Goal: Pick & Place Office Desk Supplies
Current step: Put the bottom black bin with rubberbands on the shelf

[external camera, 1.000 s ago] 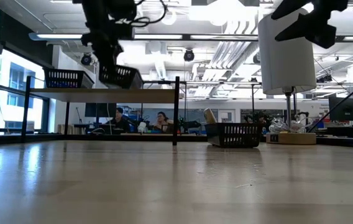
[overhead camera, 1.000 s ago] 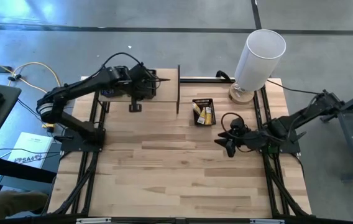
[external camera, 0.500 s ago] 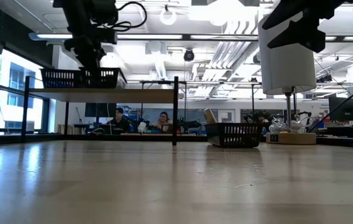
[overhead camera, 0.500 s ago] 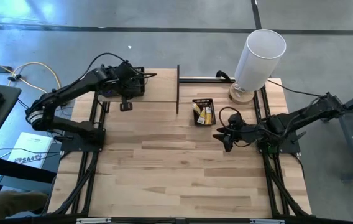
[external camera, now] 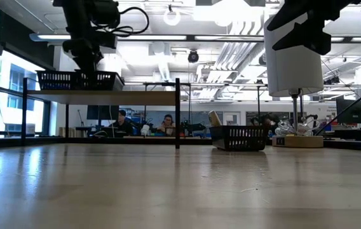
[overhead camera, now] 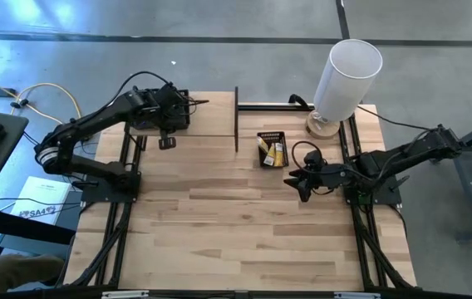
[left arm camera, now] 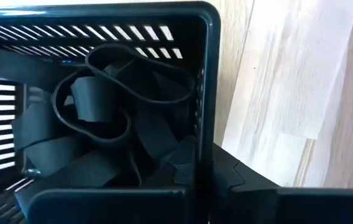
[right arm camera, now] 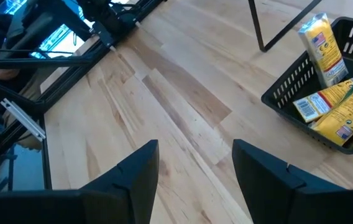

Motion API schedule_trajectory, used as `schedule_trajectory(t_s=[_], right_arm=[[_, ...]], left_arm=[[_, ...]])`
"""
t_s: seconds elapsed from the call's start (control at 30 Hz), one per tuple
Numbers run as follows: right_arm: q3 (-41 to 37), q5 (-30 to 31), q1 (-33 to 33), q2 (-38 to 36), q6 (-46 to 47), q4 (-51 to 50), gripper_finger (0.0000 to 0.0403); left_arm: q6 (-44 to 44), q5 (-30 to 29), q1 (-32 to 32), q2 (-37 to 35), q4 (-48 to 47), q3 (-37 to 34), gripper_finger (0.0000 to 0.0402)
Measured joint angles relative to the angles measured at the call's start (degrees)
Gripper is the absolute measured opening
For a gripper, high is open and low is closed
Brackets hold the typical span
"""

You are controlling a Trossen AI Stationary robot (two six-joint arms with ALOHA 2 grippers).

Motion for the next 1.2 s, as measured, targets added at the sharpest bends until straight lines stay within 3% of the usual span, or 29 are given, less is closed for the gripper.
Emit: schedule_trajectory(t_s=[0.23, 0.57, 0.9, 1.2], right_arm=[[0.00, -1.95, 0.02, 0.00, -0.90, 0.24, 0.0191], [0.00, -2.50, 0.02, 0.00, -3.21, 0.39, 0.0191], [0.00, -7.74, -0.87, 0.00, -13.74, 0.35, 0.0191], [0.00, -13.59, -6.74, 0.00, -17.10, 0.32, 0.0191]], left_arm=[[-6.33, 0.22, 0.01, 0.07, -0.43, -0.07, 0.0053], [-7.20, -0.13, -3.58, 0.07, -0.22, -0.06, 0.0099], [-10.03, -4.85, -7.32, 0.04, 0.02, 0.44, 0.0103], [-13.20, -15.67, -12.26, -0.97, 0.00, 0.50, 0.0103]])
